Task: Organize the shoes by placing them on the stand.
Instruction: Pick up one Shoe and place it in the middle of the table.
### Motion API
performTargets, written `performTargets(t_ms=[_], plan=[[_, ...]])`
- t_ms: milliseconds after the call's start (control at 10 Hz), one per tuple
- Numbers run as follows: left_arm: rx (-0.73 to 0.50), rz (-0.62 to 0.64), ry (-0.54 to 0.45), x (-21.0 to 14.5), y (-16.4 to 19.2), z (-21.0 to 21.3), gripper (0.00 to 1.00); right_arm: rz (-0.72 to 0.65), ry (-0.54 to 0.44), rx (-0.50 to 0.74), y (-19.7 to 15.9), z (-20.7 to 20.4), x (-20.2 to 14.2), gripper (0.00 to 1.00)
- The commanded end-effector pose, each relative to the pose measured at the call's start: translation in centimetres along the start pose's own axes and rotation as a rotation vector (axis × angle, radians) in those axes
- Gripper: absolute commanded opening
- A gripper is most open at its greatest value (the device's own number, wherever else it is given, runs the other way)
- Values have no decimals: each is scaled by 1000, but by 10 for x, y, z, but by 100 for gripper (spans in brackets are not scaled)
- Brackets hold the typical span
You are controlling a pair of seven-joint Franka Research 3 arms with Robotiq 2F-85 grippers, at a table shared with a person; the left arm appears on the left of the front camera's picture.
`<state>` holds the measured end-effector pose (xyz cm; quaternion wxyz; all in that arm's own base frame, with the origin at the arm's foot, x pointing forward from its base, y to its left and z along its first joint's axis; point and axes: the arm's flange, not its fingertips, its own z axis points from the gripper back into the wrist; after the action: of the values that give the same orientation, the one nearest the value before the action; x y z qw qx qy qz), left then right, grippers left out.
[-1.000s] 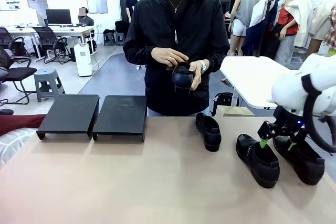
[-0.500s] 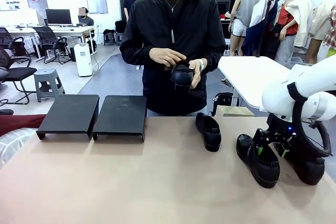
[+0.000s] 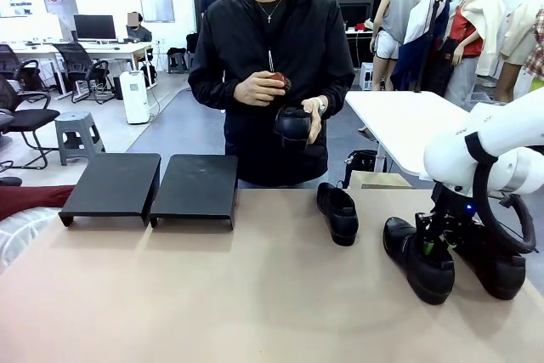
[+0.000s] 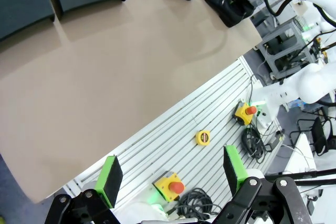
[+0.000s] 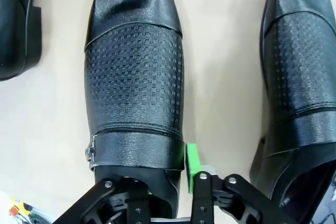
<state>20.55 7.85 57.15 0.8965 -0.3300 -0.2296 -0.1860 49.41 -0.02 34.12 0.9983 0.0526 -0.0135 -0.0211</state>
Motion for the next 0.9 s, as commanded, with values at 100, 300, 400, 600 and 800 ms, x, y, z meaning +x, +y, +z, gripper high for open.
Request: performTargets(t_ms=[100, 300, 400, 600, 800], plan=[[-26, -14, -8, 0, 1, 1, 100, 24, 30, -27, -1, 7, 0, 0], [-26, -14, -8, 0, 1, 1, 100, 26, 13, -14, -1, 20, -9, 0], [-26, -14, -8, 0, 1, 1, 100, 28, -4, -2, 0, 37, -20, 0], [-26, -14, -8, 0, 1, 1, 100, 43, -59, 17, 4, 110, -72, 0], [-26, -14, -8, 0, 1, 1, 100, 18, -34, -7, 13, 157, -134, 0]])
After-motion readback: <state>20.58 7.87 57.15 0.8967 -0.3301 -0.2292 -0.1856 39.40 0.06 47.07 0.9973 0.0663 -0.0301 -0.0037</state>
